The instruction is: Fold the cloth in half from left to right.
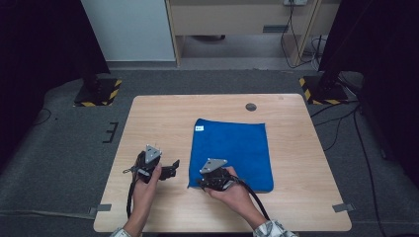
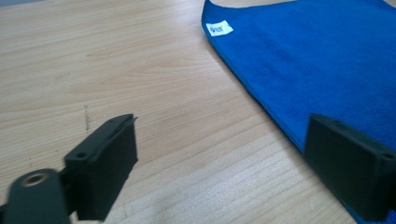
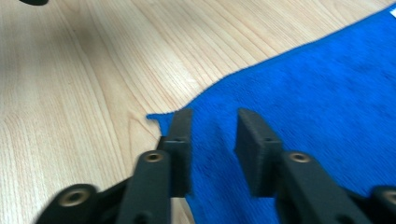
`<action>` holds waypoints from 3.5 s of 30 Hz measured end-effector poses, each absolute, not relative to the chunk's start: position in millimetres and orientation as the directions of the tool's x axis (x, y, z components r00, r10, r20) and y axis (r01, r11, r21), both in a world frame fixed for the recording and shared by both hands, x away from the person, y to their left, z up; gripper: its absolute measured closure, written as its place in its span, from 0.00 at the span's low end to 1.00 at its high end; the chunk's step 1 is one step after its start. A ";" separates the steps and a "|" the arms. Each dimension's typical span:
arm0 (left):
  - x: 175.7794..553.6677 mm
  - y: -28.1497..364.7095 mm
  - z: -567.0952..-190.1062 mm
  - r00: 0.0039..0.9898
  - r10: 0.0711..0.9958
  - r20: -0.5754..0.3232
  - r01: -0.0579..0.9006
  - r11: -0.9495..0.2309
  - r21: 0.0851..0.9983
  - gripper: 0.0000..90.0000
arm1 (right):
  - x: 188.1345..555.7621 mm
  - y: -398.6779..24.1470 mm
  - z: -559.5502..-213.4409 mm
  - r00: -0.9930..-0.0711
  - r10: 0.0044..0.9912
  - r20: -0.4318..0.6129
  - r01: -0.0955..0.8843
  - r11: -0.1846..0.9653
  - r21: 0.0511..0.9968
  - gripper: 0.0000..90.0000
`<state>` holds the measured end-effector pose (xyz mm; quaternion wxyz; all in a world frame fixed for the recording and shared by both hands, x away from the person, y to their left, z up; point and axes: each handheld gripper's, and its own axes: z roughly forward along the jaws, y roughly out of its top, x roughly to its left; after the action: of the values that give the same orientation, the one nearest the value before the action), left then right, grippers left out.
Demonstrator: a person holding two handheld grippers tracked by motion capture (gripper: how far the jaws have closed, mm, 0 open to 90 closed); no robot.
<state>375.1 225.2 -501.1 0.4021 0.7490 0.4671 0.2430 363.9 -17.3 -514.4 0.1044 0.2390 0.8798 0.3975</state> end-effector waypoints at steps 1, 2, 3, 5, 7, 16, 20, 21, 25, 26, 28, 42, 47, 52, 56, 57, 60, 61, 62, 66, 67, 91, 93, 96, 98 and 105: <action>375.1 224.4 -501.1 0.449 0.894 -0.012 0.504 -0.242 0.829 0.13 | 363.5 -15.3 -514.6 -0.865 0.501 0.004 0.334 0.571 0.750 0.79; 375.0 223.7 -501.0 0.449 0.894 -0.011 0.501 -0.241 0.831 0.13 | 363.1 -13.4 -514.7 -0.866 0.500 0.007 0.335 0.571 0.749 0.80; 374.9 223.5 -500.7 0.449 0.893 -0.007 0.499 -0.245 0.832 0.12 | 363.2 -11.7 -514.9 -0.870 0.494 0.004 0.331 0.577 0.747 0.81; 374.9 223.7 -500.4 0.448 0.894 -0.003 0.498 -0.246 0.831 0.11 | 363.2 -9.9 -515.1 -0.872 0.490 -0.001 0.328 0.586 0.741 0.82; 375.2 226.8 -500.5 0.454 0.891 -0.024 0.515 -0.240 0.823 0.10 | 363.9 -4.9 -516.2 -0.874 0.486 -0.005 0.324 0.591 0.739 0.81; 378.1 239.9 -500.6 0.437 0.897 -0.069 0.530 -0.195 0.825 0.09 | 365.1 7.9 -519.4 -0.874 0.485 -0.012 0.323 0.599 0.733 0.78; 377.8 239.1 -500.7 0.443 0.894 -0.068 0.532 -0.201 0.823 0.09 | 364.9 13.0 -523.2 -0.871 0.490 -0.017 0.327 0.607 0.724 0.68; 377.8 239.1 -500.7 0.443 0.894 -0.068 0.532 -0.201 0.823 0.09 | 365.4 14.3 -524.5 -0.871 0.492 -0.014 0.334 0.612 0.717 0.64; 377.9 238.5 -500.5 0.447 0.892 -0.061 0.531 -0.209 0.821 0.09 | 366.0 17.6 -527.3 -0.870 0.493 -0.006 0.344 0.615 0.710 0.59; 378.0 238.8 -500.6 0.447 0.892 -0.063 0.532 -0.209 0.821 0.09 | 366.4 17.8 -527.3 -0.868 0.496 0.000 0.350 0.612 0.710 0.59; 378.0 239.3 -500.7 0.446 0.893 -0.067 0.534 -0.205 0.820 0.09 | 367.6 16.6 -528.0 -0.866 0.500 0.022 0.366 0.603 0.708 0.56; 377.6 238.4 -500.5 0.455 0.888 -0.070 0.533 -0.209 0.820 0.09 | 370.1 12.0 -526.8 -0.855 0.518 -0.001 0.367 0.607 0.704 0.88; 383.7 232.7 -499.0 0.506 0.859 -0.076 0.537 -0.245 0.807 0.09 | 365.2 10.5 -526.2 -0.859 0.511 0.002 0.357 0.597 0.718 0.92; 402.3 225.1 -497.9 0.552 0.829 -0.090 0.543 -0.276 0.793 0.09 | 352.6 7.6 -524.8 -0.872 0.489 0.020 0.346 0.588 0.731 0.93; 419.6 221.5 -494.5 0.565 0.820 -0.093 0.543 -0.284 0.791 0.10 | 346.2 6.6 -525.0 -0.876 0.481 0.033 0.349 0.585 0.733 0.93; 431.4 218.4 -493.3 0.573 0.815 -0.085 0.537 -0.295 0.791 0.11 | 342.4 7.4 -524.9 -0.878 0.477 0.035 0.345 0.581 0.737 0.93; 448.3 214.9 -494.5 0.577 0.815 -0.055 0.533 -0.325 0.782 0.16 | 337.4 9.9 -524.9 -0.884 0.464 0.045 0.340 0.577 0.742 0.93; 448.3 214.9 -494.5 0.577 0.815 -0.055 0.533 -0.325 0.782 0.17 | 337.4 9.9 -524.9 -0.884 0.464 0.045 0.340 0.577 0.742 0.93; 458.6 213.5 -497.0 0.576 0.816 -0.044 0.529 -0.331 0.781 0.21 | 333.6 12.8 -525.5 -0.885 0.462 0.054 0.344 0.572 0.745 0.93; 477.4 210.6 -500.2 0.568 0.823 -0.024 0.532 -0.345 0.773 0.25 | 329.0 20.0 -524.5 -0.882 0.468 0.058 0.346 0.558 0.754 0.93; 481.5 210.1 -501.3 0.565 0.825 -0.026 0.529 -0.338 0.778 0.25 | 328.5 21.6 -524.0 -0.882 0.467 0.066 0.349 0.552 0.757 0.93; 532.6 200.9 -531.3 0.554 0.832 -0.040 0.566 -0.341 0.751 0.59 | 321.7 29.4 -526.3 -0.880 0.471 0.058 0.342 0.544 0.766 0.94; 532.7 199.6 -532.3 0.557 0.830 -0.041 0.566 -0.342 0.750 0.71 | 321.3 29.3 -525.9 -0.879 0.472 0.059 0.342 0.541 0.768 0.94; 533.1 198.3 -533.0 0.573 0.817 -0.063 0.563 -0.336 0.755 0.90 | 320.7 27.3 -522.8 -0.878 0.474 0.060 0.341 0.535 0.773 0.94; 532.6 198.6 -530.5 0.571 0.818 -0.072 0.560 -0.324 0.762 0.97 | 319.9 26.5 -520.8 -0.875 0.480 0.058 0.342 0.529 0.777 0.94; 531.7 197.9 -512.9 0.566 0.820 -0.080 0.561 -0.312 0.767 0.99 | 316.6 24.3 -515.2 -0.870 0.490 0.051 0.338 0.517 0.786 0.95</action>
<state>531.7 197.9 -512.9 0.3927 0.7931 0.4353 0.1652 316.6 24.3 -515.2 0.0889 0.2388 0.8665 0.4293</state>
